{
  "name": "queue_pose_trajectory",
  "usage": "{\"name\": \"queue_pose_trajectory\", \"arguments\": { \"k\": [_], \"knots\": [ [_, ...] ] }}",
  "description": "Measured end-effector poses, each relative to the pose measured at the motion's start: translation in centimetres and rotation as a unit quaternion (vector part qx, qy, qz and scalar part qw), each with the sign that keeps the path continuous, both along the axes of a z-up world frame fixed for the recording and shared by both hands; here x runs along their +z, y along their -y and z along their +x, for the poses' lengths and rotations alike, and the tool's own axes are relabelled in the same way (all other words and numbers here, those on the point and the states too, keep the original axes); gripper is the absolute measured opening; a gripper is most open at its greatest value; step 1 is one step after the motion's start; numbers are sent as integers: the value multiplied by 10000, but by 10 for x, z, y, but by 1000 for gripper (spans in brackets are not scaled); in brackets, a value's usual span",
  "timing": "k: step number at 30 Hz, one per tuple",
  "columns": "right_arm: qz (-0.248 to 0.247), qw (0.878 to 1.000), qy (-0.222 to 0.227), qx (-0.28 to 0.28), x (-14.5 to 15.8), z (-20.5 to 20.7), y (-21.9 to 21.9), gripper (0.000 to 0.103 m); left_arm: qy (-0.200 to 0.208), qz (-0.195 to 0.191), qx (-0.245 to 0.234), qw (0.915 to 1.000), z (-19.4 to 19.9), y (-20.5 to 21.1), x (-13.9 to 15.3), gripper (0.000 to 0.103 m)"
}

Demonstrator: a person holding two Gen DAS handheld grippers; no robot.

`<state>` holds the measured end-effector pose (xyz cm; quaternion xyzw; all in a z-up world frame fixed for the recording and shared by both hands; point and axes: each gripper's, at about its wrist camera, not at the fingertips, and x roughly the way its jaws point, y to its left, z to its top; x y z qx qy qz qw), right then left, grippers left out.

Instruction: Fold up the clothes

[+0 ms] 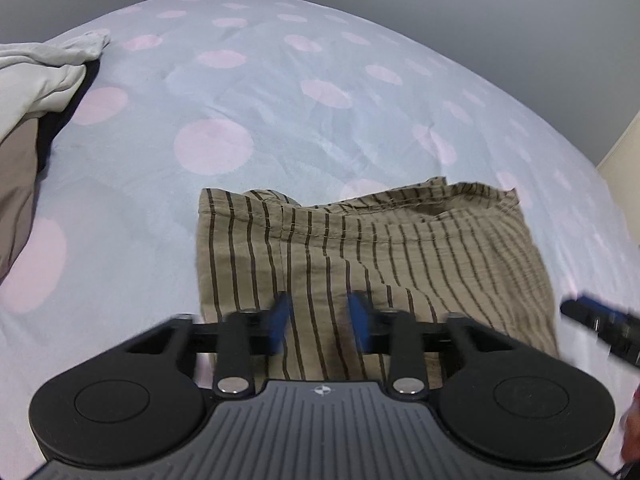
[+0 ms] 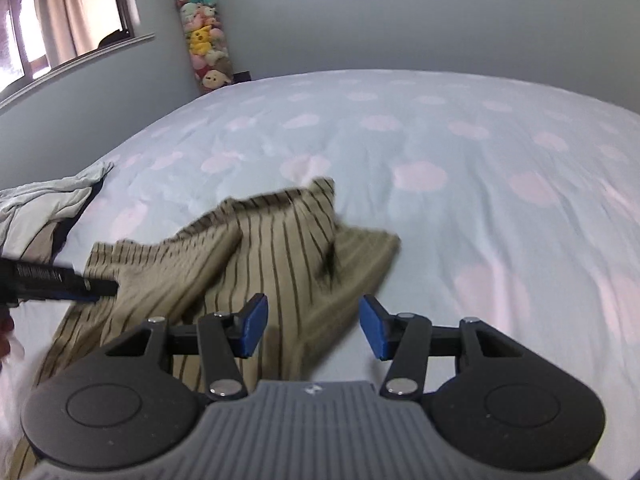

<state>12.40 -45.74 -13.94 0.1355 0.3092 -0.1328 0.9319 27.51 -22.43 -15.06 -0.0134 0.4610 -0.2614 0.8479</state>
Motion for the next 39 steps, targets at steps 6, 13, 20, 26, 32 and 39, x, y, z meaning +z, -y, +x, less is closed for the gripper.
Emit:
{"name": "queue_pose_trajectory", "arguments": {
  "k": [6, 13, 20, 26, 32, 39],
  "knots": [
    [46, 9993, -220, 284, -8, 37, 1, 23, 208, -51, -92, 9997, -2, -5, 2, 0],
    [-133, 9992, -204, 327, -4, 37, 2, 4, 433, -133, -84, 9989, 0, -17, 24, 0],
    [-52, 9990, -246, 383, -6, 37, 1, 12, 474, 382, -192, 9980, -2, 7, 9, 29],
    [-59, 9989, -278, 360, -10, 40, 1, 25, 705, 845, -329, 9934, -6, 20, -14, 14],
    [-147, 9990, -89, 413, -7, 37, 0, 6, 931, 467, -179, 9944, -8, 6, 6, 0],
    [-291, 9992, 190, 183, 14, 28, 9, 5, 669, -147, 37, 9976, 11, -21, 34, 0]
  ]
}}
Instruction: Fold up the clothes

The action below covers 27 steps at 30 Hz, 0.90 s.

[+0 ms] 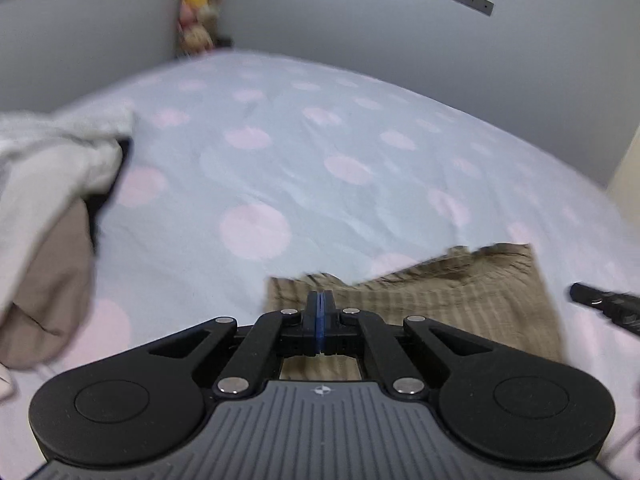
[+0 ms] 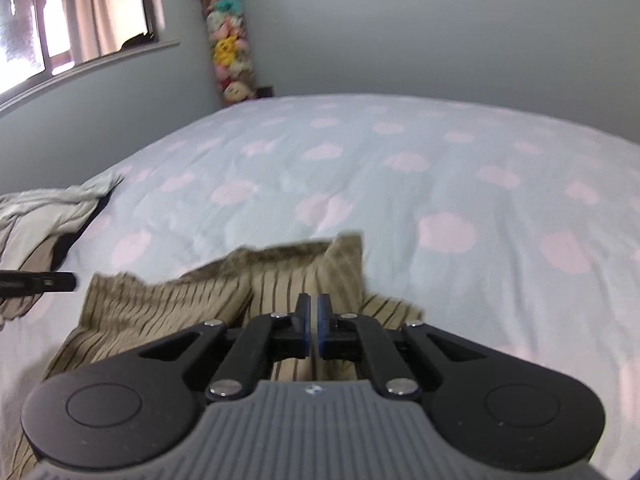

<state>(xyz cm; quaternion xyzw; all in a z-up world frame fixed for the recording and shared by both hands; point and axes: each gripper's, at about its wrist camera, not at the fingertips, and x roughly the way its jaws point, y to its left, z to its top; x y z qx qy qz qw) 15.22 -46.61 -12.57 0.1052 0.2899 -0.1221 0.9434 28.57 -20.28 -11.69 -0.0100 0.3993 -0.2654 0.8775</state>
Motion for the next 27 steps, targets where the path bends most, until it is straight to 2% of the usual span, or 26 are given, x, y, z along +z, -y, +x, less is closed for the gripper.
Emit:
{"name": "queue_pose_trajectory", "arguments": {
  "k": [3, 5, 11, 14, 15, 18, 19, 23, 25, 26, 27],
  "knots": [
    [120, 9999, -116, -41, -2, 3, 4, 12, -55, 286, -360, 9989, -5, 16, -7, 3],
    [179, 9997, -150, 19, -4, 4, 1, 12, 42, 477, -493, 9976, -12, 28, -15, 17],
    [254, 9987, -203, 396, -13, 0, -17, 13, 188, 1063, -336, 9936, -16, 50, -49, 18],
    [188, 9981, -259, 534, -18, -2, -23, 18, 358, 1164, -265, 9922, -19, 51, -57, 18],
    [173, 9979, -271, 556, -19, -2, -24, 21, 379, 1173, -245, 9921, -19, 51, -58, 18],
    [176, 9978, -283, 577, -23, -3, -25, 21, 396, 1129, -246, 9925, -19, 49, -59, 13],
    [192, 9979, -272, 561, -23, -3, -25, 21, 376, 1091, -229, 9931, -17, 48, -59, 2],
    [219, 9983, -197, 495, -21, 2, -23, 22, 263, 792, -95, 9965, -13, 41, -49, 0],
    [202, 9985, -152, 492, -18, 6, -23, 31, 253, 559, 16, 9981, -13, 33, -39, 0],
    [184, 9985, -141, 497, -17, 7, -24, 44, 283, 497, 67, 9983, -13, 29, -35, 0],
    [161, 9985, -141, 508, -17, 9, -24, 47, 321, 448, 115, 9984, -14, 24, -31, 0]
  ]
}}
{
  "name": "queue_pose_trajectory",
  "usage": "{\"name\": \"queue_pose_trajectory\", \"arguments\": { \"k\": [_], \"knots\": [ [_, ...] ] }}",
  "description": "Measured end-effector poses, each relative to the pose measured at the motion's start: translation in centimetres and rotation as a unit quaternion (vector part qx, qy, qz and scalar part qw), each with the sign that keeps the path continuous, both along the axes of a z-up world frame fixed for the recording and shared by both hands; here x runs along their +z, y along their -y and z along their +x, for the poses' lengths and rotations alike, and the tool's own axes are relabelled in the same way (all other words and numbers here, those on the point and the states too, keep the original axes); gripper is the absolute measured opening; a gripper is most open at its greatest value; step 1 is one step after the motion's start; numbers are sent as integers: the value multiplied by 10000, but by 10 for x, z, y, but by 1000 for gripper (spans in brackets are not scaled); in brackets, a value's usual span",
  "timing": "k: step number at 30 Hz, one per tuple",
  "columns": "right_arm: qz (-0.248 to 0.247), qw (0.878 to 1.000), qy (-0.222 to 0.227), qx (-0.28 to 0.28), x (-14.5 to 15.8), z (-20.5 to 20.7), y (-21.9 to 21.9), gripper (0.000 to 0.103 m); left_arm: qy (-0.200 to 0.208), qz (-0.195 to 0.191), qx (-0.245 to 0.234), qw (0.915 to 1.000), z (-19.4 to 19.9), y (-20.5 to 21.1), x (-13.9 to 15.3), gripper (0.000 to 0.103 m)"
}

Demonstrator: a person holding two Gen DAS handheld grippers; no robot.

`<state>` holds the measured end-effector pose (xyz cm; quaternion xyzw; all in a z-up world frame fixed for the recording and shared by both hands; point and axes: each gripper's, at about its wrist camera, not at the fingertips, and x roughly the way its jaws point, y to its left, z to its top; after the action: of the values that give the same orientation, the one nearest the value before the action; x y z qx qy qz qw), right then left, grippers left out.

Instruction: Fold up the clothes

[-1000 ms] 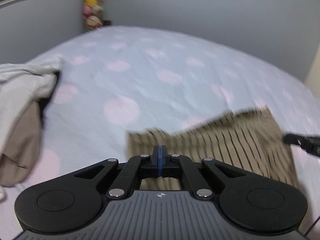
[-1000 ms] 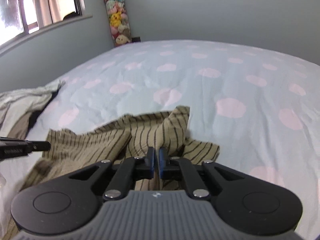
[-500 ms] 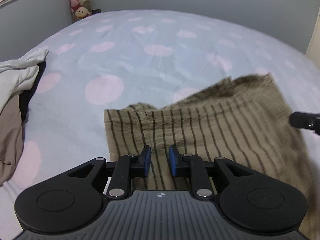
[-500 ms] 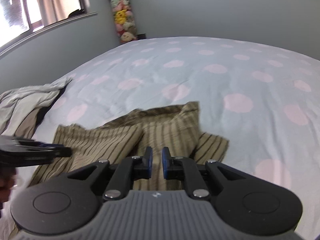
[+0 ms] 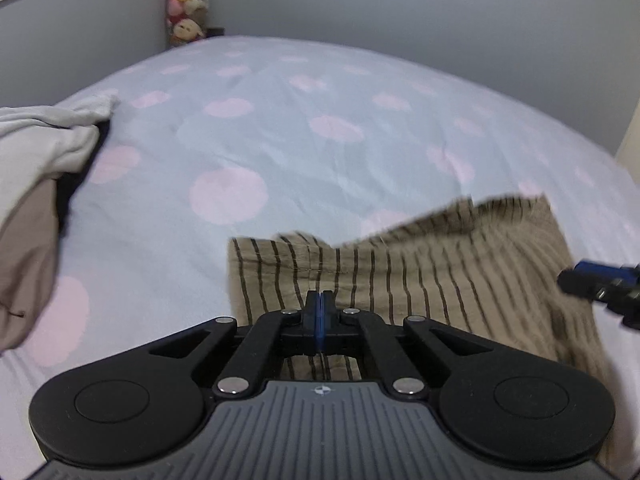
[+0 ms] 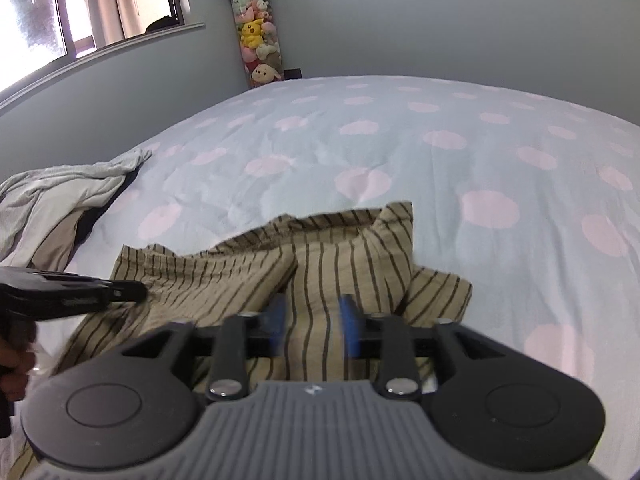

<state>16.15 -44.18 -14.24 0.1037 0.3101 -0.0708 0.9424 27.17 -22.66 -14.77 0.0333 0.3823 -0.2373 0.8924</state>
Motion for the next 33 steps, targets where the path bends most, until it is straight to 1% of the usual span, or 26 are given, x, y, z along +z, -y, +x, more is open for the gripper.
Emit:
{"name": "queue_pose_trajectory", "arguments": {
  "k": [2, 5, 7, 9, 10, 11, 12, 13, 14, 15, 17, 19, 20, 22, 23, 24, 25, 26, 28, 29, 30, 31, 32, 33],
  "knots": [
    [-80, 10000, -36, 40, 0, 3, -2, 46, 61, -58, 70, 9999, -1, -11, 6, 0],
    [-140, 9998, -89, 133, -2, 4, -5, 46, 143, -39, 187, 9997, -1, -25, 12, 0],
    [-163, 9996, -155, 181, -5, 5, -7, 43, 146, -67, 274, 9995, 1, -35, 15, 0],
    [-202, 9992, -271, 221, -10, 9, -6, 36, 176, -70, 358, 9992, 4, -43, 18, 0],
    [-221, 9989, -330, 241, -13, 11, -5, 32, 180, -76, 422, 9989, 6, -47, 19, 0],
    [-241, 9986, -388, 261, -15, 13, -5, 23, 184, -82, 486, 9986, 8, -50, 20, 0],
    [-260, 9983, -447, 281, -18, 15, -4, 10, 189, -84, 536, 9983, 9, -53, 21, 0],
    [-278, 9979, -502, 292, -19, 16, -3, 2, 197, -75, 557, 9982, 11, -55, 22, 0],
    [-304, 9979, -510, 271, -19, 16, -2, 0, 209, -69, 573, 9981, 12, -57, 23, 0],
    [-343, 9983, -426, 181, -17, 13, 0, 0, 239, -71, 584, 9980, 12, -58, 24, 0],
    [-416, 9988, -202, -180, -9, 5, 7, 0, 325, -97, 654, 9973, 11, -62, 27, 0],
    [-485, 9972, 15, -570, -2, -3, 14, 0, 273, -197, 673, 9972, 13, -65, 28, 0],
    [-429, 9969, 56, -656, 0, -5, 19, 0, 244, -219, 664, 9973, 14, -64, 28, 0],
    [-196, 9977, 42, -650, 1, -3, 28, 8, 223, -222, 618, 9976, 14, -62, 26, 0],
    [-100, 9983, 29, -573, 0, -1, 30, 23, 205, -233, 595, 9977, 14, -61, 26, 0],
    [-96, 9989, 34, -458, -1, 0, 28, 44, 159, -245, 583, 9979, 14, -60, 24, 0],
    [-147, 9993, 54, -335, -1, 2, 25, 47, 87, -219, 590, 9980, 15, -59, 22, 0],
    [-262, 9994, 49, -213, -2, 4, 20, 47, 15, -192, 596, 9980, 15, -57, 19, 0],
    [-541, 9985, -86, -40, -8, 15, 10, 48, -176, -187, 714, 9971, 18, -58, 12, 1],
    [-675, 9976, -165, 38, -11, 20, 6, 48, -284, -197, 800, 9962, 20, -59, 8, 6],
    [-746, 9969, -229, 62, -14, 24, 4, 42, -411, -231, 866, 9951, 22, -61, 3, 10],
    [-773, 9966, -283, 50, -17, 27, 5, 32, -551, -295, 883, 9941, 23, -62, -1, 15],
    [-799, 9962, -336, 37, -20, 30, 6, 9, -629, -316, 887, 9936, 24, -63, -5, 15],
    [-826, 9958, -390, 25, -22, 32, 7, 7, -673, -350, 861, 9934, 25, -63, -8, 15]
  ]
}}
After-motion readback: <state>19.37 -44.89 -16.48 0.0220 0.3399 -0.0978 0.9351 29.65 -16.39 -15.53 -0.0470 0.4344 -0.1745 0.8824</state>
